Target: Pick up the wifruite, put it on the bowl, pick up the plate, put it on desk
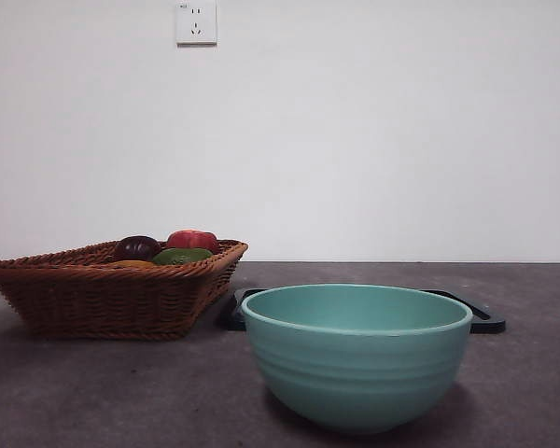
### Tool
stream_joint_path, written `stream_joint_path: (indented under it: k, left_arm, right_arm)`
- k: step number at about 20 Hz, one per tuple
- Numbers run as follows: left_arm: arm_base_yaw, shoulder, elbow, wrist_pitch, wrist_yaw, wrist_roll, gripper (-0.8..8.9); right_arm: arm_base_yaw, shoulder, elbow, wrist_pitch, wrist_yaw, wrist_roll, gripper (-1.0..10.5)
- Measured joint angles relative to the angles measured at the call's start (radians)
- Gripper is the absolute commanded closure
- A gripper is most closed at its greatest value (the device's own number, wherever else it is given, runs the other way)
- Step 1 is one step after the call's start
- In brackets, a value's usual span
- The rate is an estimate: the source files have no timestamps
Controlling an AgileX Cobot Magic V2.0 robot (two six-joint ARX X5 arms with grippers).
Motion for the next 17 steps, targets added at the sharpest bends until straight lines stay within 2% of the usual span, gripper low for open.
stream_joint_path:
  k: [6, 13, 17]
  left_arm:
    - [0.000, 0.011, 0.005, -0.043, -0.014, -0.001, 1.57]
    - [0.000, 0.146, 0.068, -0.147, -0.158, 0.009, 1.57]
    - [0.000, 0.321, 0.142, -0.156, -0.247, 0.036, 1.57]
  right_arm:
    - [0.000, 0.000, 0.000, 0.006, 0.000, 0.000, 2.8]
    - [0.000, 0.000, 0.000, 0.006, 0.000, 0.000, 2.8]
    - [0.000, 0.000, 0.000, 0.006, -0.001, 0.000, 2.8]
